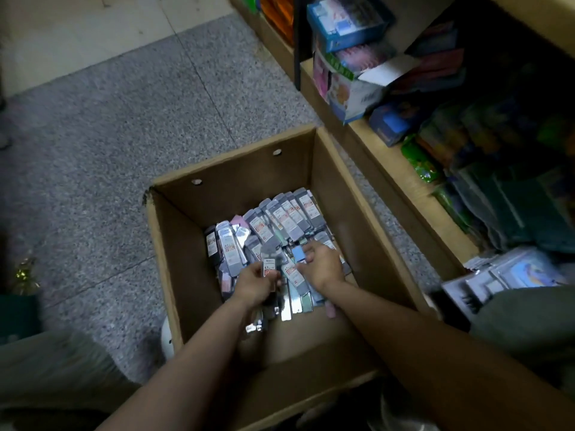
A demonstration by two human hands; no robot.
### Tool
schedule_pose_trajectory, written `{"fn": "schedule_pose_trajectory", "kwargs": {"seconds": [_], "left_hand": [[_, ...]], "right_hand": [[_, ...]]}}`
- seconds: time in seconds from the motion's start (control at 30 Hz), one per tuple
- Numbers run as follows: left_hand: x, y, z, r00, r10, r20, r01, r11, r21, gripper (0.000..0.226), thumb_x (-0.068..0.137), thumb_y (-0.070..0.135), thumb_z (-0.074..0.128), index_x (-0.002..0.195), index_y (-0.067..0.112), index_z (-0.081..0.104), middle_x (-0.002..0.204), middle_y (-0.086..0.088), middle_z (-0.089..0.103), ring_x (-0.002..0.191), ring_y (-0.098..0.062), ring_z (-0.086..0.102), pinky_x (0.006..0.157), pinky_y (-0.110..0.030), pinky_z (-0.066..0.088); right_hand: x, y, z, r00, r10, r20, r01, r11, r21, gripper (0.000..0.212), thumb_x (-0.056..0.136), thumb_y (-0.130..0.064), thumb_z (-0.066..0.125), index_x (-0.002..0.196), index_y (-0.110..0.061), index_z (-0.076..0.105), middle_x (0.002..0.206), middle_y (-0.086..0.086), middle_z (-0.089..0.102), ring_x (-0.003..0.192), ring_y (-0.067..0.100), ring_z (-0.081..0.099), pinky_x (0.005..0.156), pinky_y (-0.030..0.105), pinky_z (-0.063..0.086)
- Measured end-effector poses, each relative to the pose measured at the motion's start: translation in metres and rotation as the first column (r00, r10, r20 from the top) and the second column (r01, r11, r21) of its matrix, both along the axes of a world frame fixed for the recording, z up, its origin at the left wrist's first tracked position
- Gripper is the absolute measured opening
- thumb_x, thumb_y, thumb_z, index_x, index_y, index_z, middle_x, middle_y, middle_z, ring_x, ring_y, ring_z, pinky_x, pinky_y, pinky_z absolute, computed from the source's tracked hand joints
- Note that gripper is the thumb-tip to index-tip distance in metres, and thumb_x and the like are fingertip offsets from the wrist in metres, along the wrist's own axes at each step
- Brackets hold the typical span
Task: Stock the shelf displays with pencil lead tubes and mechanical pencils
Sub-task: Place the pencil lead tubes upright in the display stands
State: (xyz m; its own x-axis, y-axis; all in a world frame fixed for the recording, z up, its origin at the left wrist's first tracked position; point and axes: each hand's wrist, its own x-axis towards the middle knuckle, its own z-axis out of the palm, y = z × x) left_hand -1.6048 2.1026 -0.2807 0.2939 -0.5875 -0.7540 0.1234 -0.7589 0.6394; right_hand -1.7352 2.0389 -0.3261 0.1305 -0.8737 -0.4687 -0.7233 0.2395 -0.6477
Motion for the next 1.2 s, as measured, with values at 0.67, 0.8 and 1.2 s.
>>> {"fn": "schedule_pose_trajectory", "kwargs": {"seconds": [0.67,0.8,1.2], "left_hand": [[-0.078,-0.121,0.286,0.707,-0.644,0.292,0.569,0.272,-0.776,0.06,0.091,-0.008,0.056,0.132,0.034,0.045,0.095,-0.02,0.071,0.081,-0.028,0.069,0.067,-0.037,0.058],[-0.109,-0.133,0.301,0.65,-0.723,0.235,0.517,0.194,-0.834,0.058,0.092,0.0,0.058,0.124,0.048,0.051,0.09,-0.011,0.072,0.078,-0.025,0.07,0.068,-0.04,0.058],[-0.133,-0.163,0.305,0.675,-0.735,0.068,0.365,0.252,-0.896,0.059,0.094,-0.003,0.055,0.122,0.048,0.049,0.093,-0.008,0.073,0.081,-0.022,0.071,0.073,-0.041,0.059]], "right_hand": [[-0.143,-0.015,0.38,0.985,-0.11,0.136,0.175,0.653,-0.737,0.035,0.077,-0.026,0.082,0.096,-0.03,0.053,0.07,-0.008,0.062,0.059,-0.005,0.059,0.054,0.009,0.043],[-0.191,-0.009,0.42,0.958,-0.209,0.196,0.282,0.574,-0.768,0.038,0.078,-0.022,0.082,0.09,-0.037,0.049,0.075,-0.004,0.062,0.06,0.007,0.068,0.054,0.023,0.055],[-0.269,-0.038,0.477,0.812,-0.553,-0.186,0.061,0.397,-0.916,0.038,0.074,-0.028,0.085,0.09,-0.025,0.051,0.073,-0.009,0.06,0.067,0.008,0.059,0.059,0.029,0.047]]}}
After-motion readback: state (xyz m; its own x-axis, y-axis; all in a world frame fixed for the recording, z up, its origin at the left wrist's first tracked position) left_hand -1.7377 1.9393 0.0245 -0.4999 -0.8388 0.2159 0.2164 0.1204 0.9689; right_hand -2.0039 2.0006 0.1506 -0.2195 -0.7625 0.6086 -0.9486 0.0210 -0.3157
